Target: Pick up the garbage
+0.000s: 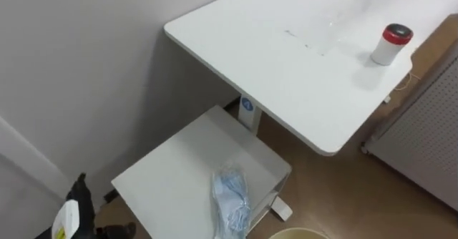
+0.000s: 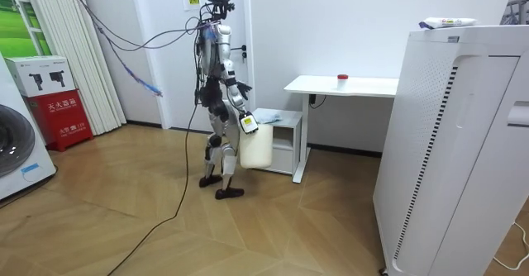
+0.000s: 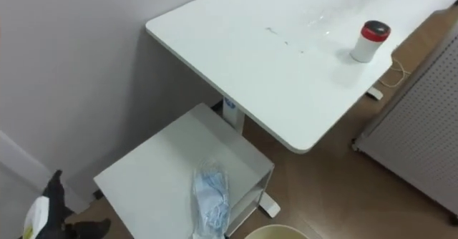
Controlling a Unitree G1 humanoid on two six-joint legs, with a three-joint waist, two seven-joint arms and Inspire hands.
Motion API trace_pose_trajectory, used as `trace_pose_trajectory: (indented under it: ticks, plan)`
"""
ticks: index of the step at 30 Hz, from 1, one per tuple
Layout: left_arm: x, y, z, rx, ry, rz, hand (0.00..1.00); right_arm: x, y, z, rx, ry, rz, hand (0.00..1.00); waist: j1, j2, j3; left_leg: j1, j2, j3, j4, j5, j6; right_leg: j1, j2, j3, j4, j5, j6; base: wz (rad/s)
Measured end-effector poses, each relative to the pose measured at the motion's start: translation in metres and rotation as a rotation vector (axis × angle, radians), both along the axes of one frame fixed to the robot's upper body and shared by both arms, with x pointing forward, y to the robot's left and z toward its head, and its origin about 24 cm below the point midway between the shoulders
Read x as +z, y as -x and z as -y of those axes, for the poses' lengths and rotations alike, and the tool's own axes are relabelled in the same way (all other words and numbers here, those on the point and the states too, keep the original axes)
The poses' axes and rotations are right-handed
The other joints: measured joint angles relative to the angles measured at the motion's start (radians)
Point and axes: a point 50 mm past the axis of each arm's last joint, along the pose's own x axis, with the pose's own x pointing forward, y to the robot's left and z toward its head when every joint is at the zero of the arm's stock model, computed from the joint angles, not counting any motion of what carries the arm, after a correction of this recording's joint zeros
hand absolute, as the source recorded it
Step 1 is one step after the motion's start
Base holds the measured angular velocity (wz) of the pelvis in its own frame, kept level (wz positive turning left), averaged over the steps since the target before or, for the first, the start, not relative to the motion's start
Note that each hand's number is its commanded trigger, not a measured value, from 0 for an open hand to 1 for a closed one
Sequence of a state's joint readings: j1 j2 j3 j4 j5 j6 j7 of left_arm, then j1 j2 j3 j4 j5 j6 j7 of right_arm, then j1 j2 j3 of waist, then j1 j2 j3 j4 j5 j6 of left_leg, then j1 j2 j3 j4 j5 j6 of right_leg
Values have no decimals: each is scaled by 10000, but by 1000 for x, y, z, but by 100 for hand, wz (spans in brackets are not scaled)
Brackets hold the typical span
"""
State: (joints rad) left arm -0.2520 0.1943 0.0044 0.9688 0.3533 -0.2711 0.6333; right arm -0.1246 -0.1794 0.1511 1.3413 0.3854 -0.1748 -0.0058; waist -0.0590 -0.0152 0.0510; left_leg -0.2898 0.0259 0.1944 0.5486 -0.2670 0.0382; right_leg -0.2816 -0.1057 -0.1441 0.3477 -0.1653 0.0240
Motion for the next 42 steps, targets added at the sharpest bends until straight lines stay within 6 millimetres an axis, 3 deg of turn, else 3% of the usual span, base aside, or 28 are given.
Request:
trace_pose_trajectory:
  ticks: [1, 2, 3, 4, 6, 9, 17, 26, 42]
  plan:
    - [3, -4, 2, -24, 21, 153, 0, 1, -4, -1, 36, 11, 79, 100, -52, -34, 173, -467, 44, -55, 594, -70, -179, -11, -8, 369, 9, 4, 18, 14]
    - [7, -12, 7, -194, 101, 395, 0, 4, -12, 1, 82, 102, 236, 100, -276, 142, 176, -1315, 260, -286, 46, 37, -369, -348, 55, 623, 227, 13, 70, 21]
    - [17, -26, 15, -577, 84, 742, 0, 7, -18, 3, 77, 176, 410, 100, -262, 279, 237, -2023, 671, -157, -348, 670, 45, -994, 153, 681, 941, -223, 283, 13]
    - [22, -31, 17, -718, 23, 880, 0, 8, -22, 1, 105, 179, 482, 100, -172, 163, 234, -2177, 670, 65, -178, 693, 87, -1306, 75, 720, 1228, -332, 349, -16]
    - [27, -41, 24, -1083, -238, 946, 0, 14, -37, -1, 175, 85, 864, 100, -198, 75, 219, -2634, 643, 279, 28, 667, 217, -1967, -151, 236, 1492, -366, 368, -27]
    - [32, -50, 34, -1572, -467, 995, 0, 16, -45, -5, 334, -56, 978, 100, -460, 170, 265, -2951, 672, 317, 221, 612, 293, -2375, -164, 63, 1897, -356, 307, -11]
    - [49, -68, 40, -1603, -551, 1586, 0, 21, -55, -7, 366, 25, 1422, 100, -960, 324, 303, -3530, 923, 519, 683, 620, 203, -3287, -144, 112, 2648, -448, -6, -13]
    - [44, -68, 50, -2280, -895, 1141, 0, 28, -68, -16, 671, -65, 2136, 100, -1499, 373, 333, -4313, 1189, 609, 1279, 520, 136, -4170, -29, 210, 3319, -628, -179, -4]
    - [39, -67, 67, -3047, -610, 785, 0, 30, -71, -18, 583, -211, 2357, 100, -1654, 293, 365, -4721, 1161, 599, 1451, 411, 45, -4631, -7, 276, 3506, -785, -217, 0]
